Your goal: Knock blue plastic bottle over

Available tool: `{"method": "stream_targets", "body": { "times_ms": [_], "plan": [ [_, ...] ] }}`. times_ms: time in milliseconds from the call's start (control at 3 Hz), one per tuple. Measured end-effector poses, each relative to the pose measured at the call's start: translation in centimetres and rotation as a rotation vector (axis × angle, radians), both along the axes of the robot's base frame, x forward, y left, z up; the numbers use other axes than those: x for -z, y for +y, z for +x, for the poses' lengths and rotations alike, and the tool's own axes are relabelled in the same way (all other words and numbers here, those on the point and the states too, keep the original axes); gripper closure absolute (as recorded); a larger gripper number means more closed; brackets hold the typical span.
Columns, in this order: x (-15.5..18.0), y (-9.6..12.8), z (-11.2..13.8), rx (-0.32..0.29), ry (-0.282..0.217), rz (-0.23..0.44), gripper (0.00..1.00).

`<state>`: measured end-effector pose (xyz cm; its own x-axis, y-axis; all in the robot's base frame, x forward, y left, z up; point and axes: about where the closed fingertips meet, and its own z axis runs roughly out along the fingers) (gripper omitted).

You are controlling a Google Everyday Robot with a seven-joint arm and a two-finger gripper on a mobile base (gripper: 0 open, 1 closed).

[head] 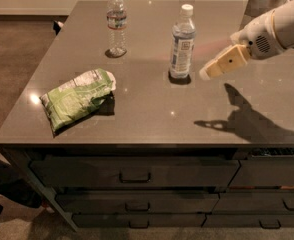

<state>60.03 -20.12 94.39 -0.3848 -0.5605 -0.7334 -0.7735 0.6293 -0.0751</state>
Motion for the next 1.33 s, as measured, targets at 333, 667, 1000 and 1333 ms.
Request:
{"method": "stream_targets", "body": {
  "times_ms": [333, 667, 1000, 1333],
  "plan": [
    [0.0, 0.0, 2.8, 0.095, -0.074, 0.103, 0.0],
    [-0.7, 0.8, 4.5, 0.132, -0.13, 0.18, 0.0],
    [-1.4, 2.3, 5.9, 0.137, -0.172, 0.248, 0.0],
    [-1.6, 4.7, 7.6, 0.119, -0.188, 0.304, 0.0]
  ]
}}
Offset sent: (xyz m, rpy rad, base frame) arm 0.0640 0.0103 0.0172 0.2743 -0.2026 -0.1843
